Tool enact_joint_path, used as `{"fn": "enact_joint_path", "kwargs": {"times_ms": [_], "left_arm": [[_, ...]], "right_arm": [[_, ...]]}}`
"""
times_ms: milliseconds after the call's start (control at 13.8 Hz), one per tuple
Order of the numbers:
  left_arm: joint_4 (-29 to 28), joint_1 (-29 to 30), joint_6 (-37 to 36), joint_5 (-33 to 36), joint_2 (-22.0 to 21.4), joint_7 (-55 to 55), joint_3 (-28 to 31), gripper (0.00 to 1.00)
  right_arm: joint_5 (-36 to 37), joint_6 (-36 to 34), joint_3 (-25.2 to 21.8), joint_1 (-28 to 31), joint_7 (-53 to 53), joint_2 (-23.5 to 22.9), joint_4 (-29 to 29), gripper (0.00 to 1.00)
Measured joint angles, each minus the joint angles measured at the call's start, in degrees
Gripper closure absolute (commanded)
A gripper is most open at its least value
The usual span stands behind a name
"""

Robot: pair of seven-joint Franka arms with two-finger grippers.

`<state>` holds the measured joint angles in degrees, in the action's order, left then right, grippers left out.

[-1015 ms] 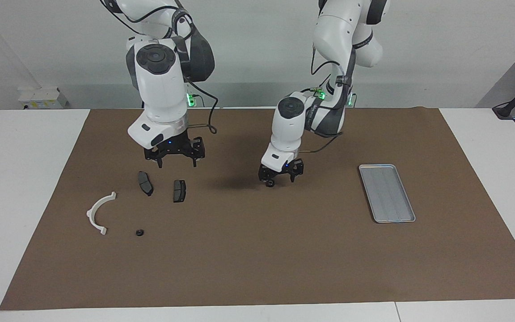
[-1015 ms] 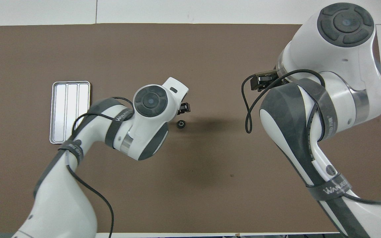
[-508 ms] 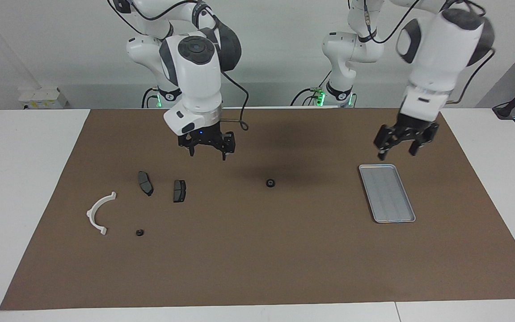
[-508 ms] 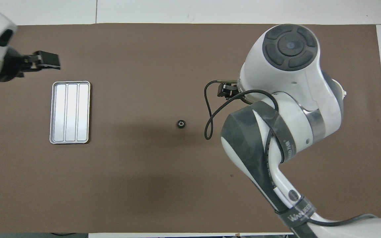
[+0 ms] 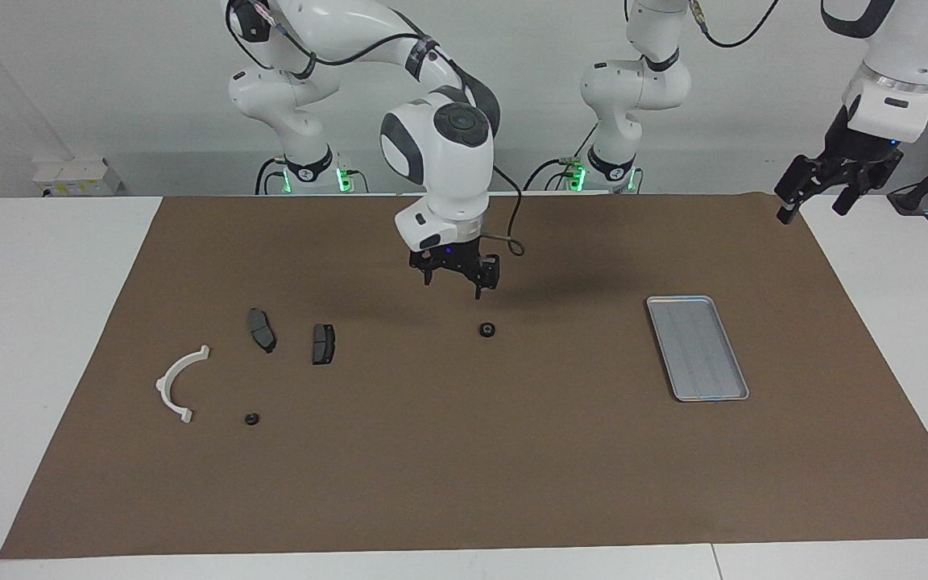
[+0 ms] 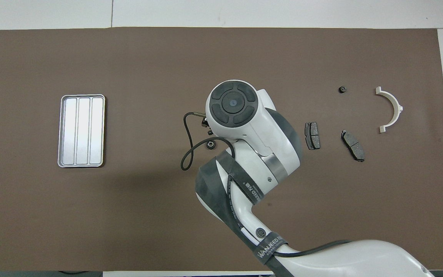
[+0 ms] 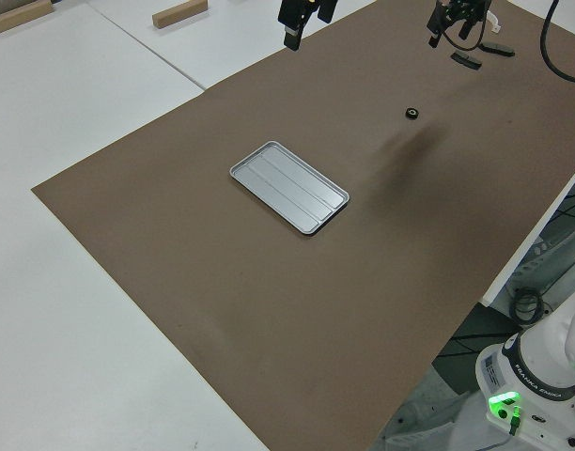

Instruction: Place bearing gear from tray to pile

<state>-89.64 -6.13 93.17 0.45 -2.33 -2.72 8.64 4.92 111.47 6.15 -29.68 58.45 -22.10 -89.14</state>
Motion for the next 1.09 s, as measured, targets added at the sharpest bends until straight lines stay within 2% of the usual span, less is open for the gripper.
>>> {"fn": "enact_joint_path", "kwargs": {"times_ms": [218, 580, 943, 1088], "left_arm": [[-3.92, -0.01, -0.70, -0.03, -1.67, -0.13, -0.41, 0.00], [-3.62, 0.00, -3.15, -0.03, -2.13, -0.16, -0.33, 0.00], [-0.02, 0.05, -7.31, -0.03, -0.41, -0.20, -0.64, 0.00], [0.34, 4.09, -7.67, 0.00, 0.29, -0.34, -4.70, 0.00]], "right_arm": [[0.00, 2.79, 0.01, -2.35, 3.50, -4.35, 0.40, 0.00], [0.05, 9.31, -0.22, -5.11, 6.63, -12.80, 2.02, 0.00], [0.06, 11.13, -0.71, -4.25, 6.63, -13.86, 2.88, 0.00], [0.06, 11.27, -0.70, -4.34, 6.63, -13.88, 2.79, 0.00]]}}
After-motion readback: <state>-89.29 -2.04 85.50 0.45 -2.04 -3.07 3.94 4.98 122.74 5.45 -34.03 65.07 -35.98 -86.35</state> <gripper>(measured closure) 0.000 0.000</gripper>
